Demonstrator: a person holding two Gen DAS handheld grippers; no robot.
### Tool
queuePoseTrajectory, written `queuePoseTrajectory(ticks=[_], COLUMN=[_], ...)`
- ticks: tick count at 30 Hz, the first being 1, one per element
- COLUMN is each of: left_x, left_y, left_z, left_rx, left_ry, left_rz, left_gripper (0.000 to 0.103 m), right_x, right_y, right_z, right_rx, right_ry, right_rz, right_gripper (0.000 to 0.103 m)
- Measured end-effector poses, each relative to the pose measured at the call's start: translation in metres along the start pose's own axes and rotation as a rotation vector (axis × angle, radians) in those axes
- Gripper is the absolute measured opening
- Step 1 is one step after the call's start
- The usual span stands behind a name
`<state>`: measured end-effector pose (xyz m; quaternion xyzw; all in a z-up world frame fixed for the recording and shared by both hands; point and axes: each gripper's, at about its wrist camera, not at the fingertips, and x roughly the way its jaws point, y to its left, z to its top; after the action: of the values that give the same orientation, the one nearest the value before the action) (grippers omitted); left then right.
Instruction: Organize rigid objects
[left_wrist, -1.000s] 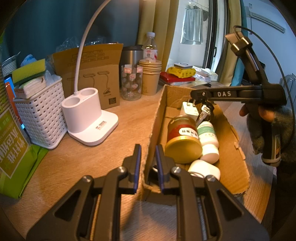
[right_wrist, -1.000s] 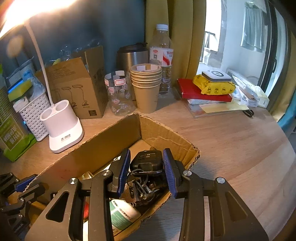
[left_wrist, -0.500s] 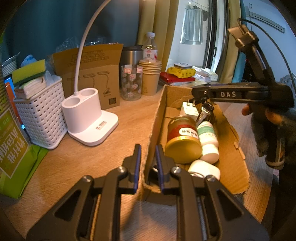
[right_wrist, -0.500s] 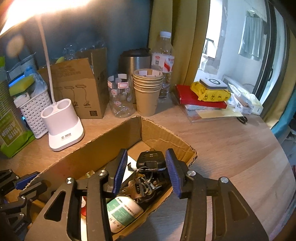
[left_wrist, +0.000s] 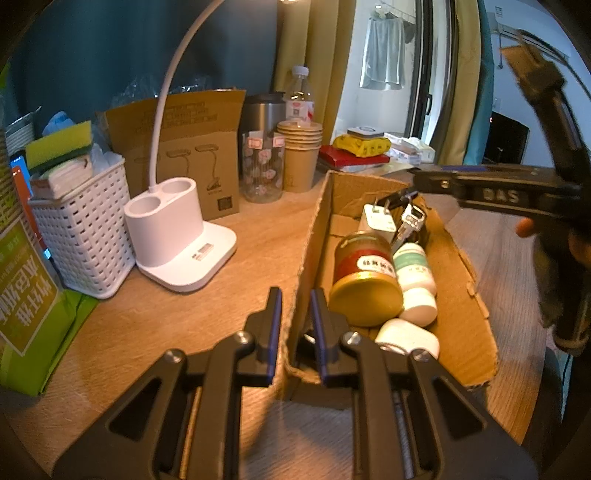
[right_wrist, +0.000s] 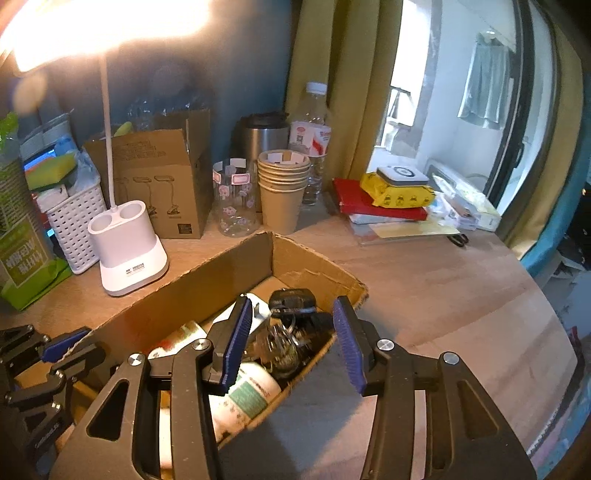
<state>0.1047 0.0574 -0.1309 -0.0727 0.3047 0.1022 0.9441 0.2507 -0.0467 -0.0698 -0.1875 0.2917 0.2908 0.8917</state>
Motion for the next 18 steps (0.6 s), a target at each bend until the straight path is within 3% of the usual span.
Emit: queuePoseTrajectory(ticks=[14, 18], left_x=[-0.004, -0.016], left_y=[0.0, 0.001], left_z=[0.0, 0.002], left_rx=[0.006, 0.0], left_ry=[-0.027, -0.071], left_rz=[0.007, 0.011], left_gripper=[0.017, 0.017], right_x=[-0.082, -0.106], right_y=[-0.025, -0.032], right_z=[-0.041, -0.055], right_rx=[0.135, 0.214], right_ry=[-0.039, -0.056], right_rz=[-0.121, -0.144], right_gripper=[0.054, 0.054])
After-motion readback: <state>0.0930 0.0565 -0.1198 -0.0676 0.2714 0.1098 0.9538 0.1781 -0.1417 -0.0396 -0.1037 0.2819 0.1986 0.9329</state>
